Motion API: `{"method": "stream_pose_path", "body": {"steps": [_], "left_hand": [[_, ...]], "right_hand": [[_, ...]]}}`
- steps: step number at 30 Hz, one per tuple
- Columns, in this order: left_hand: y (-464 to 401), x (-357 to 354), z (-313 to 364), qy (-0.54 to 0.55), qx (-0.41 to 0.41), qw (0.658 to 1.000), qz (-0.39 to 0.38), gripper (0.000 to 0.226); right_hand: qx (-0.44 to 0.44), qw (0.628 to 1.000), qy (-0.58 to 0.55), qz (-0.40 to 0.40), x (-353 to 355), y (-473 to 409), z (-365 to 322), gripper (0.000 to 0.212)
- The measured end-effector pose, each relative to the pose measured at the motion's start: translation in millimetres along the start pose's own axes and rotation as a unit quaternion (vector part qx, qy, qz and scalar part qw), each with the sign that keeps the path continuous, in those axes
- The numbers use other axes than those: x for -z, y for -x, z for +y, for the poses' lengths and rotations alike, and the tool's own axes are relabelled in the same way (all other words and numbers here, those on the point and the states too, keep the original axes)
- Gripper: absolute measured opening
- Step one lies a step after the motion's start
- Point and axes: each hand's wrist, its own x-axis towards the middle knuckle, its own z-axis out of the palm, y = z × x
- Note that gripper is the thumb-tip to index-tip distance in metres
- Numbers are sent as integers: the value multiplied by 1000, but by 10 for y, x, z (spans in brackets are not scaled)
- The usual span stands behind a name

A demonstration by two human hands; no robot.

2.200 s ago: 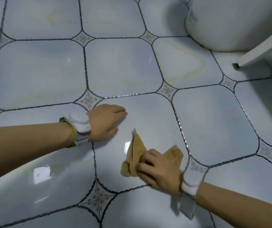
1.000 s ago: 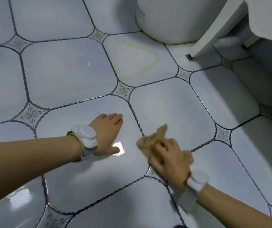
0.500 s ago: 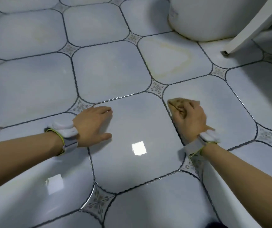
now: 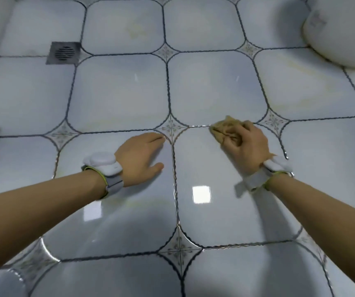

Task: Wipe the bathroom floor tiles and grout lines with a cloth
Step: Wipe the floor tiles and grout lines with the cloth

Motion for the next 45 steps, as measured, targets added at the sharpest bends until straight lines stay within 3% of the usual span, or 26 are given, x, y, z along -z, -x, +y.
{"method": "stream_pose_path", "body": {"steps": [2,4,6,9,11,12,13,15,17,19,21,24,27,28,29,31,33,35,37,40,45], "left_hand": [[23,-3,-85,-10,-9,1000,-6,60],[20,-22,-125,-8,-17,1000,-2,62],[-24,-66,-111,1,-29,1000,9,62],[-111,-182,-20,-10,-59,998,-10,66],[-152,-280,45,-44,-76,995,-48,71],[-171,-315,67,-64,-82,992,-67,70],[-188,-335,77,-82,-86,990,-80,68],[-228,-292,78,-97,-98,988,-71,60],[-239,-160,26,-70,-105,992,-25,50],[-183,-8,-59,8,-62,998,28,44],[21,96,-253,62,33,994,80,37],[430,151,-572,56,134,985,89,27],[852,131,-756,58,205,973,86,29],[1018,111,-800,64,229,967,88,29],[1116,70,-804,76,246,962,95,29],[1400,22,-825,88,287,948,101,30],[1661,-50,-845,84,299,946,89,37],[1926,-79,-894,77,318,942,68,39],[2069,-112,-919,70,347,933,66,32],[2232,-113,-1048,56,366,927,53,27],[2024,-94,-1109,70,346,933,73,38]], "right_hand": [[-19,1000,2,17,-38,-13,-63,11],[16,1000,-14,15,-31,277,-178,9],[125,989,-60,-60,1,801,-307,9],[304,926,-110,-194,98,1466,-341,8],[372,894,-116,-222,119,1351,-247,9],[375,896,-105,-215,106,1161,-220,11],[347,914,-91,-188,76,916,-210,13],[201,973,-52,-103,27,347,-216,13],[70,996,-21,-48,-40,-94,-245,11],[24,999,-21,-24,-100,-215,-320,13],[32,998,-50,-9,-182,-76,-516,10],[164,977,-115,-74,-311,529,-909,7],[393,876,-156,-231,-378,1068,-1163,13],[436,845,-166,-261,-434,1066,-1212,15],[448,836,-164,-270,-474,940,-1209,15],[388,881,-158,-220,-665,531,-1332,11],[259,947,-140,-130,-856,-7,-1467,9],[176,971,-122,-102,-1016,-342,-1638,11],[164,976,-119,-85,-1049,-296,-1713,11],[282,933,-171,-145,-940,307,-1853,6],[492,784,-168,-339,-553,1084,-1809,13]]}}
